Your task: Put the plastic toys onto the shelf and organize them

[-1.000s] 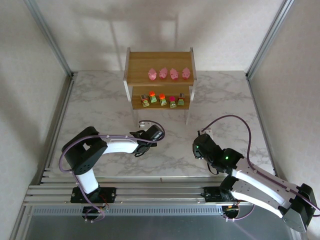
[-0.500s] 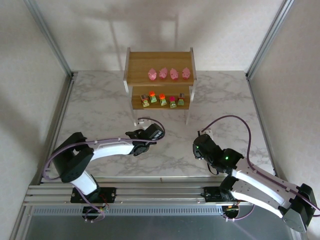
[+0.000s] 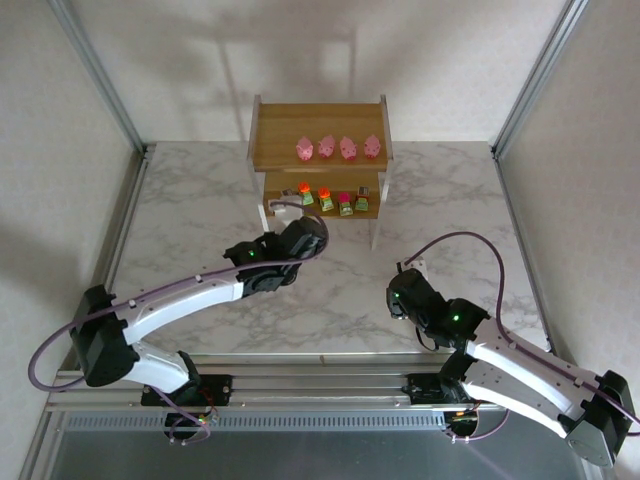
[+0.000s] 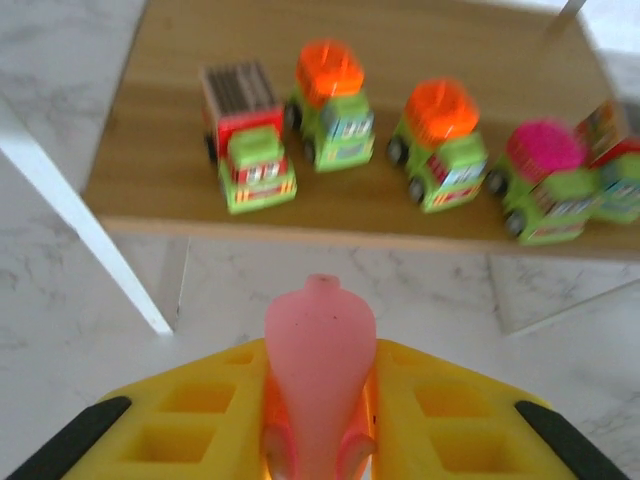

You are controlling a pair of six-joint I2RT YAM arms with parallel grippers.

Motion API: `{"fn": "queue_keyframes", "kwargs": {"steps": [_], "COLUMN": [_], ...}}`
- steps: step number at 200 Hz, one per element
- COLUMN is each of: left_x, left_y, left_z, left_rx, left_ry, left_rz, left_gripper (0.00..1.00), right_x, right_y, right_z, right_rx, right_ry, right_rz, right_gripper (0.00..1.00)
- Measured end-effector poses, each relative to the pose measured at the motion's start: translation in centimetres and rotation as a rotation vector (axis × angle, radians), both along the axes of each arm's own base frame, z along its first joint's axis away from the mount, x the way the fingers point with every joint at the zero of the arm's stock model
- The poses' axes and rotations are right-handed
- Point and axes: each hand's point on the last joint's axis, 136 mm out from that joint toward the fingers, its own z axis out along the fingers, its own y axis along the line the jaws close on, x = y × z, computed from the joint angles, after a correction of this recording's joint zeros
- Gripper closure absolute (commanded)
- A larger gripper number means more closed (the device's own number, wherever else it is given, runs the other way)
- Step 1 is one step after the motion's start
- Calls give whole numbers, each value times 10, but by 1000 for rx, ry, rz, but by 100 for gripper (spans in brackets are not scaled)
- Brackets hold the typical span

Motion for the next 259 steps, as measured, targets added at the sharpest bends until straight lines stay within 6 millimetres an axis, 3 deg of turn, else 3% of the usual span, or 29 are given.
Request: {"fn": "queue_keyframes", "kwargs": {"steps": [59,92,133,166,222,259], "left_x": [14,34,72,93,117,118], "left_y": [-6,11,36,39,49,49], "left_z": [118,153,153,144,134,127], "left_rx": [-58,-59,-23,-5,-10,-5], "left_ry": [-154,-201,-179,-145,-101,-76], "left_rz": [-18,17,69,63,66,55], "left_gripper": [71,71,70,70,70,70], "right_x": [-1,-1,-1,-1,-1,-1], "right_y": [-1,-2,-2,-2,-2,-3], "right_z": [2,-1,-1,-1,-1,-1], "right_rx": [10,3,3,3,3,4], "right_ry": [-10,-5,-5,-5,-5,-7], "right_rz": [0,-2,-2,-2,-2,-3], "right_gripper": [72,72,72,73,72,72]}}
